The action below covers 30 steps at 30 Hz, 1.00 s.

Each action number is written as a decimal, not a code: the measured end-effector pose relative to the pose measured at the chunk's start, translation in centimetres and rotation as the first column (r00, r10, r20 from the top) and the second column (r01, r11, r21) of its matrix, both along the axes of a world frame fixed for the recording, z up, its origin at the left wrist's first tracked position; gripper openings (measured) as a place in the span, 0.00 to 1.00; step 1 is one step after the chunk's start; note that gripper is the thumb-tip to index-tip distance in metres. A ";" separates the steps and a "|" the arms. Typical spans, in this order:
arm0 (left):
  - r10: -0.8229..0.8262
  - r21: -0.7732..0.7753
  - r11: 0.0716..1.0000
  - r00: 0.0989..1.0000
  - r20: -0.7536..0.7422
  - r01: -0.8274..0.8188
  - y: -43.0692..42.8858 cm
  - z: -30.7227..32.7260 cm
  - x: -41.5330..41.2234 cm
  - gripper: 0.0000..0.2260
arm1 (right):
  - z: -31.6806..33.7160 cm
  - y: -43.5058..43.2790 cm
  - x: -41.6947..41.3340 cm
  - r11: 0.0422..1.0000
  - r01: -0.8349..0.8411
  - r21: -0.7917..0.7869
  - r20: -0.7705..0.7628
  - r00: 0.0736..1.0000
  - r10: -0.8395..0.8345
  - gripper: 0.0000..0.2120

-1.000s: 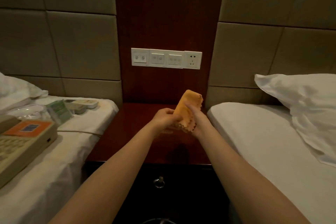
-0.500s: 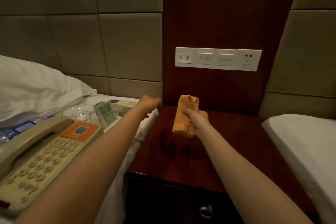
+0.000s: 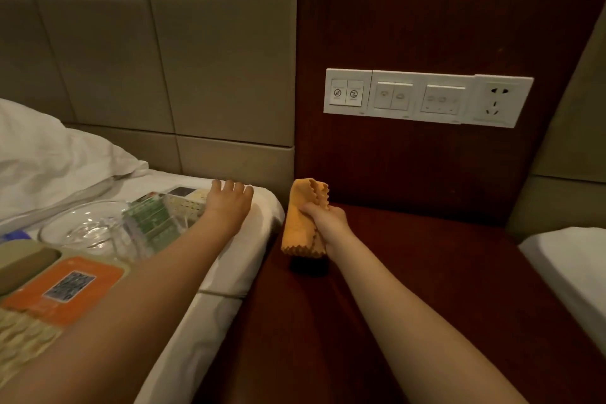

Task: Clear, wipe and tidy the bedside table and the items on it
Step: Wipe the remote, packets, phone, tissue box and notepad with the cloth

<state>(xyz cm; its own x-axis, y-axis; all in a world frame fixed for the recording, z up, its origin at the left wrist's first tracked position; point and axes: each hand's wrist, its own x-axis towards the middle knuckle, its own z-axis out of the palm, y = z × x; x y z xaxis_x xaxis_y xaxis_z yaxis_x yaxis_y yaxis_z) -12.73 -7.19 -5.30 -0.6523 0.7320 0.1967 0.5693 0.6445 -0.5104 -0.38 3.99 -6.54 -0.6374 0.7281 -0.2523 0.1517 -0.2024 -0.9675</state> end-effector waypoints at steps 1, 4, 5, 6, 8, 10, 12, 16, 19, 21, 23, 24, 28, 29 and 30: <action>0.011 -0.032 0.999 1.000 -0.006 -0.011 0.3 -0.1 -0.4 0.21 | 0.0 0.2 -0.5 1.000 -0.010 0.001 -0.002 1.000 0.010 0.25; 0.078 -0.104 0.992 0.997 0.027 -0.075 1.2 0.1 -1.3 0.17 | -0.2 0.4 -1.3 0.999 -0.035 -0.022 0.007 0.999 0.036 0.25; 0.091 -0.112 0.990 0.995 0.049 -0.085 1.5 0.3 -1.5 0.16 | -0.2 0.4 -1.4 0.999 -0.040 -0.035 0.012 0.999 0.040 0.25; 0.095 -0.107 0.990 0.993 0.073 -0.087 1.8 0.4 -1.8 0.16 | -0.3 0.4 -1.4 0.998 -0.043 -0.049 0.016 0.999 0.044 0.25; 0.083 -0.050 0.996 0.989 0.126 -0.077 2.2 0.5 -2.2 0.16 | -0.3 0.5 -1.3 0.996 -0.049 -0.072 0.022 0.998 0.051 0.25; 0.051 0.012 0.999 0.987 0.154 -0.053 2.1 0.3 -2.2 0.15 | -0.4 0.8 -1.1 0.995 -0.049 -0.091 0.023 0.998 0.051 0.26; 0.012 0.043 0.999 0.990 0.142 -0.019 1.7 0.3 -1.8 0.14 | -0.4 1.0 -0.8 0.995 -0.042 -0.092 0.035 0.998 0.046 0.28; -0.113 0.117 0.988 0.985 0.134 0.097 0.9 1.6 0.4 0.16 | -0.3 0.8 -0.1 0.993 -0.029 -0.111 0.059 0.998 0.036 0.31; -0.237 0.213 0.955 0.963 0.128 0.206 0.8 3.5 3.3 0.17 | -0.1 0.1 0.9 0.992 -0.022 -0.123 0.068 0.997 0.030 0.29; -0.335 0.260 0.918 0.937 0.097 0.301 0.8 4.7 5.6 0.18 | 0.0 -0.7 1.6 0.995 -0.021 -0.100 0.087 0.996 0.030 0.25; -0.416 0.288 0.879 0.906 0.071 0.381 0.9 5.8 7.8 0.19 | 0.3 -1.4 2.4 0.994 -0.007 -0.105 0.082 0.997 0.015 0.25; -0.450 0.305 0.859 0.891 0.063 0.412 1.0 6.2 8.9 0.19 | 0.6 -1.6 2.8 0.991 0.004 -0.132 0.065 0.998 0.005 0.26; -0.553 0.348 0.785 0.833 0.023 0.512 0.6 7.4 13.1 0.22 | 1.3 -2.1 4.6 0.972 0.027 -0.233 -0.018 0.999 -0.032 0.30; -0.577 0.337 0.771 0.816 0.014 0.540 0.3 7.6 14.1 0.23 | 1.0 -1.7 4.8 0.968 0.018 -0.252 -0.040 0.999 -0.029 0.33; -0.600 0.325 0.758 0.800 0.007 0.566 -0.2 7.7 15.2 0.24 | 1.0 -1.8 5.6 0.962 0.011 -0.271 -0.066 0.997 -0.030 0.34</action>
